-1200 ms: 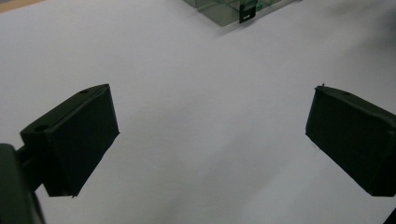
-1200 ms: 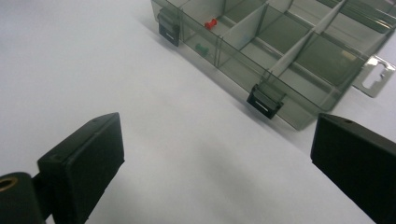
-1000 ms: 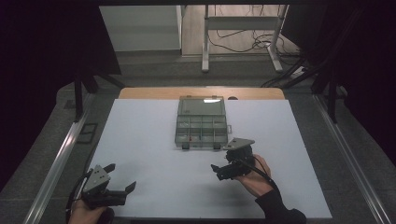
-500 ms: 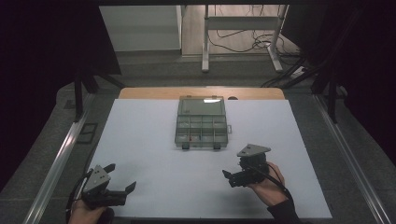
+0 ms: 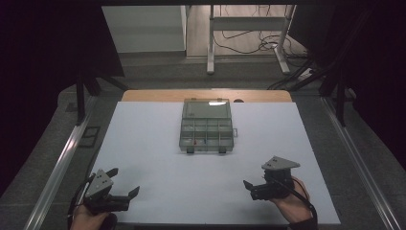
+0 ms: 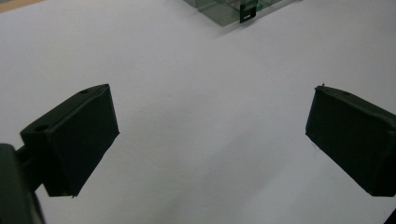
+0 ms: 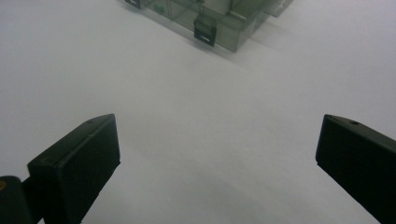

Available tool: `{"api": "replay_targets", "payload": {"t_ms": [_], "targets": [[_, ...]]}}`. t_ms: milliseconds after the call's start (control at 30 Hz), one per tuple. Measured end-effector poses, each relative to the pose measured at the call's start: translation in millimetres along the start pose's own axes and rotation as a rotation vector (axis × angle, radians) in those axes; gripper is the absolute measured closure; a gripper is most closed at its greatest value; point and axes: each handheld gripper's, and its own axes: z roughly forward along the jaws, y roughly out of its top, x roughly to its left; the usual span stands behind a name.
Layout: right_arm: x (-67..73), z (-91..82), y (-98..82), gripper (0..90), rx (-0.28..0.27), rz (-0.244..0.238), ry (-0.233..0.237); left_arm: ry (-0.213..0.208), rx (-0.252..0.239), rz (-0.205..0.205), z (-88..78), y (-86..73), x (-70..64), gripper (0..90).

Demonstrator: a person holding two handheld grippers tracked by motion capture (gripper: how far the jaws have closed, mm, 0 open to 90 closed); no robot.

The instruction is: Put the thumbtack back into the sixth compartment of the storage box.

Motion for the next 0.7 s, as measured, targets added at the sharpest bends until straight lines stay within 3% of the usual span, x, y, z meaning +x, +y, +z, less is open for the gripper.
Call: {"api": "replay_targets", "payload": {"t_ms": [300,533,700], "targets": [[-9.0,-11.5,-24.3,0.0,0.002,0.058,-0.031,-0.003,-0.004,-0.008,-0.5,-0.5,0.6,2.9],[-10.6,-17.3,-38.4,0.0,-0.021,0.077,-0.067,-0.005,-0.004,-0.009,-0.6,-0.5,0.6,2.9],[-13.6,-15.8,-46.8,0.0,-0.005,0.090,-0.091,-0.005,-0.004,-0.008,-0.6,-0.6,0.4,2.9]]}}
